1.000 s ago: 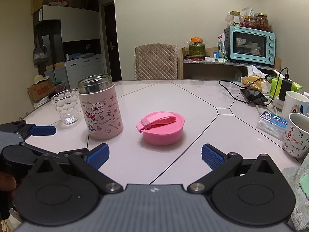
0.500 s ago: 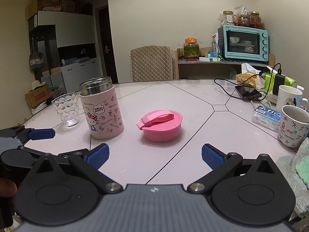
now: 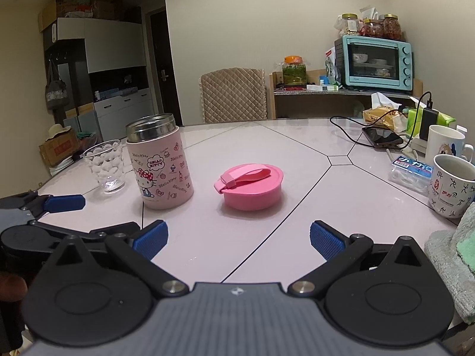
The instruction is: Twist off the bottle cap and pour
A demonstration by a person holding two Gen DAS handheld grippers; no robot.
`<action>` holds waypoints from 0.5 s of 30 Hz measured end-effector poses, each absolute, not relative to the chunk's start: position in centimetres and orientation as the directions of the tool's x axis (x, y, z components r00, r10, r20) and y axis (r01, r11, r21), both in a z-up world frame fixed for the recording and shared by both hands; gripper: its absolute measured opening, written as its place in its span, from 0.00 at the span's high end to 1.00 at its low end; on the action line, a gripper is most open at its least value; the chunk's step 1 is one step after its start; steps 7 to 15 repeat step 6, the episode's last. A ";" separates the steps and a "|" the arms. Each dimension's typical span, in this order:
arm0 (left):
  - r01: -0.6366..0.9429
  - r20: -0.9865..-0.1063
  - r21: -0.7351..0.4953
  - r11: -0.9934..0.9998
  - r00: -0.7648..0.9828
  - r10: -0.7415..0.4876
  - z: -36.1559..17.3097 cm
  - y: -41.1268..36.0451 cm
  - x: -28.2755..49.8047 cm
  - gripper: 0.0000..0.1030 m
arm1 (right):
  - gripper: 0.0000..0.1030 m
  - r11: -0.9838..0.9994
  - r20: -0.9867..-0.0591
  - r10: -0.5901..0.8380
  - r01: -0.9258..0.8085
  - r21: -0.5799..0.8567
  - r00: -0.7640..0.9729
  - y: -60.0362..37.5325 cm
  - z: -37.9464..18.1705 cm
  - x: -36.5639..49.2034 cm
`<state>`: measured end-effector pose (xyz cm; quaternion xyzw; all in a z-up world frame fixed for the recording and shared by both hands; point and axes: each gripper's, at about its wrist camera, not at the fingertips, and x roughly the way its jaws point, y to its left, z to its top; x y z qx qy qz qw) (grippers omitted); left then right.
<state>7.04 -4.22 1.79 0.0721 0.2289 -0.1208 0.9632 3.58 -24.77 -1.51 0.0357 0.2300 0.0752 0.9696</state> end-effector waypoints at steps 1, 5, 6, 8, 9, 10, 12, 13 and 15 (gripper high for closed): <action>0.266 -0.457 0.082 0.960 0.867 -0.201 1.8 -4.2 7.0 0.00 | 0.00 0.986 -0.441 0.162 -0.129 0.103 0.883 -24.7 -1.5 3.6; 0.263 -0.452 0.077 0.962 0.869 -0.201 1.8 -4.1 7.1 0.00 | 0.00 0.986 -0.441 0.163 -0.132 0.101 0.882 -24.6 -1.5 3.6; 0.263 -0.453 0.076 0.962 0.868 -0.202 1.8 -4.1 7.2 0.00 | 0.00 0.986 -0.443 0.162 -0.131 0.101 0.882 -24.5 -1.5 3.7; 0.263 -0.453 0.076 0.962 0.868 -0.202 1.8 -4.1 7.2 0.00 | 0.00 0.986 -0.443 0.162 -0.131 0.101 0.882 -24.5 -1.5 3.7; 0.263 -0.453 0.076 0.962 0.868 -0.202 1.8 -4.1 7.2 0.00 | 0.00 0.986 -0.443 0.162 -0.131 0.101 0.882 -24.5 -1.5 3.7; 0.263 -0.453 0.076 0.962 0.868 -0.202 1.8 -4.1 7.2 0.00 | 0.00 0.986 -0.443 0.162 -0.131 0.101 0.882 -24.5 -1.5 3.7; 0.263 -0.453 0.076 0.962 0.868 -0.202 1.8 -4.1 7.2 0.00 | 0.00 0.986 -0.443 0.162 -0.131 0.101 0.882 -24.5 -1.5 3.7; 0.263 -0.453 0.076 0.962 0.868 -0.202 1.8 -4.1 7.2 0.00 | 0.00 0.986 -0.443 0.162 -0.131 0.101 0.882 -24.5 -1.5 3.7; 0.263 -0.453 0.076 0.962 0.868 -0.202 1.8 -4.1 7.2 0.00 | 0.00 0.986 -0.443 0.162 -0.131 0.101 0.882 -24.5 -1.5 3.7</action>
